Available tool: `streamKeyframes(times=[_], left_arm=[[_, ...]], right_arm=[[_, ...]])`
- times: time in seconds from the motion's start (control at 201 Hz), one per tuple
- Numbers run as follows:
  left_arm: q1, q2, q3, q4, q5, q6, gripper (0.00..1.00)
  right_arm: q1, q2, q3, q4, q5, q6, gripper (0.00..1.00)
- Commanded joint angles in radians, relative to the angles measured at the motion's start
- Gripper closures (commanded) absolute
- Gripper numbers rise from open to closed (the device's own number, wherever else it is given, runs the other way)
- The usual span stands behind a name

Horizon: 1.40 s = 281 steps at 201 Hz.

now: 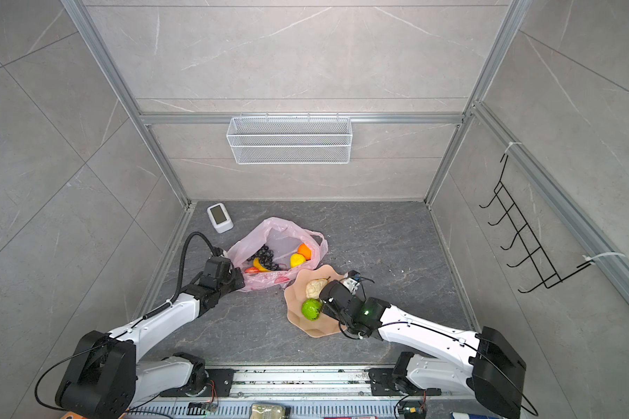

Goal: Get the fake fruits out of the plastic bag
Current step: 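Move the right gripper back into the bag toward the yellow mango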

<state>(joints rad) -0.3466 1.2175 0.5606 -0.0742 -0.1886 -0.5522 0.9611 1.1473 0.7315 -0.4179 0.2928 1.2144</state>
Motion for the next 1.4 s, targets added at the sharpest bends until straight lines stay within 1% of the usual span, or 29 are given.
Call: streamKeyframes(times=[0.0,0.025,0.05,0.134,0.329,0.478,0.722,1.006,1.115,1.309,1.394], left_arm=[[-0.055,-0.012,0.024,0.017,-0.063,0.046,1.0],[-0.074,-0.012,0.029,0.013,-0.085,0.055,1.0],[-0.088,-0.012,0.033,0.009,-0.101,0.063,1.0],[-0.131,0.001,0.051,-0.006,-0.154,0.082,1.0],[-0.178,0.07,0.105,-0.057,-0.229,0.105,1.0],[-0.186,0.108,0.125,-0.066,-0.218,0.102,1.0],[-0.186,0.1,0.118,-0.056,-0.212,0.092,1.0],[-0.186,0.093,0.114,-0.054,-0.203,0.09,1.0],[-0.186,0.096,0.116,-0.053,-0.201,0.091,1.0],[-0.186,0.096,0.116,-0.056,-0.204,0.092,1.0],[-0.186,0.093,0.116,-0.056,-0.206,0.092,1.0]], right_arm=[[-0.026,0.02,0.094,-0.037,0.041,-0.131,0.47],[-0.033,0.038,0.118,-0.035,0.036,-0.142,0.47],[-0.04,0.062,0.144,-0.036,0.032,-0.185,0.47],[-0.068,0.161,0.248,-0.037,-0.013,-0.262,0.46],[-0.103,0.428,0.509,-0.044,-0.071,-0.423,0.46],[-0.135,0.614,0.7,-0.067,-0.089,-0.51,0.46],[-0.15,0.824,0.902,-0.133,-0.047,-0.6,0.46],[-0.186,0.944,0.994,-0.179,-0.025,-0.613,0.44],[-0.195,0.974,1.005,-0.183,-0.026,-0.615,0.44],[-0.208,1.021,1.025,-0.188,-0.064,-0.62,0.43],[-0.213,1.028,1.023,-0.195,-0.05,-0.621,0.42]])
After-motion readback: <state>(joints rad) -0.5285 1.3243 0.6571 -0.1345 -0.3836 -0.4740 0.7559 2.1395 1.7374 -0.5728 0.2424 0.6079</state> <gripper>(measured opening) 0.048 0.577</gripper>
